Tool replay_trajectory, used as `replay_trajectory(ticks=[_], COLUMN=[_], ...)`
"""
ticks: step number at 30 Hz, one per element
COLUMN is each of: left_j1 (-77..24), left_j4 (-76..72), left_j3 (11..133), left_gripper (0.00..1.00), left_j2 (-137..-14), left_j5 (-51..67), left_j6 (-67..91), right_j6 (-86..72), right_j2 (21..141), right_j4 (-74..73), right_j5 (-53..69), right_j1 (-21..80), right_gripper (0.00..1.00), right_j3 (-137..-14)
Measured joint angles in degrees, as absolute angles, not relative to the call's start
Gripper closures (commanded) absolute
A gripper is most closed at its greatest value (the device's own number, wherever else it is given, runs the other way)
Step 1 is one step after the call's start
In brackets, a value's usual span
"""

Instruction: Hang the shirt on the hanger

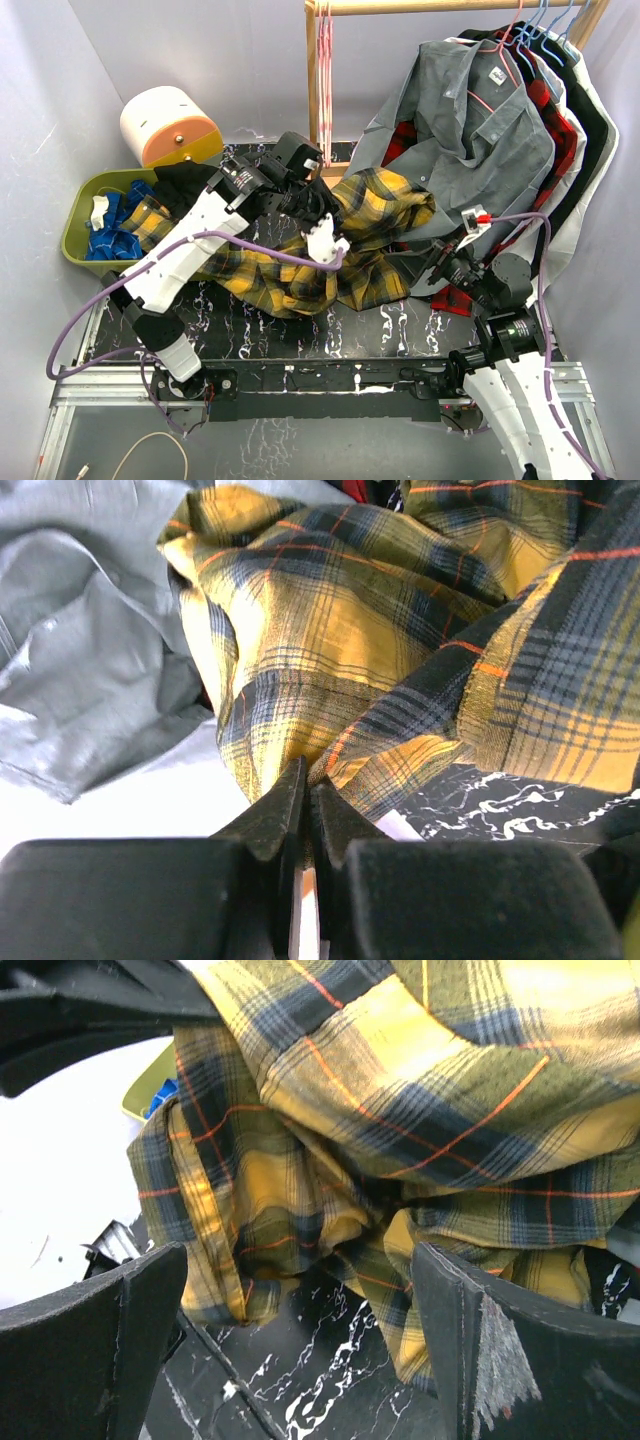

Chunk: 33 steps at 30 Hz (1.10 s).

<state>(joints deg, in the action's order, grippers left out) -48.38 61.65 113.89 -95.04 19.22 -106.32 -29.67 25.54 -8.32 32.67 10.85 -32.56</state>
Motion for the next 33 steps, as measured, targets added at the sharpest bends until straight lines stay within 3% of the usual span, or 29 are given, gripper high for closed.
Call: replay_trajectory(ticks=[8, 15, 21, 26, 33], left_j1=[-45.76, -41.95, -41.43, -41.32, -40.29], left_j4=[58.96, 56.77, 54.3, 51.37, 49.06], left_j3=[113.23, 111.9, 111.5, 111.44, 109.38], left_gripper=[1.0, 1.0, 1.0, 1.0, 1.0], left_j2=[-95.22, -96.09, -98.17, -99.74, -99.9], left_j5=[18.79, 19.09, 20.36, 21.12, 21.78], left_j6=[-99.77, -95.92, -90.5, -85.41, -81.06], right_j6=[-26.92, -19.77, -18.17, -20.18, -24.82], right_j2=[26.41, 34.48, 42.85, 47.68, 48.14], right_j4=[-13.69, -18.02, -16.19, -9.1, -0.16], right_j5=[34.72, 34.24, 27.35, 12.93, -12.93], right_j1=[10.83, 13.69, 30.7, 50.52, 65.12], right_gripper=[0.02, 0.02, 0.02, 0.02, 0.01], right_j3=[-33.23, -36.49, -41.47, -40.8, -34.63])
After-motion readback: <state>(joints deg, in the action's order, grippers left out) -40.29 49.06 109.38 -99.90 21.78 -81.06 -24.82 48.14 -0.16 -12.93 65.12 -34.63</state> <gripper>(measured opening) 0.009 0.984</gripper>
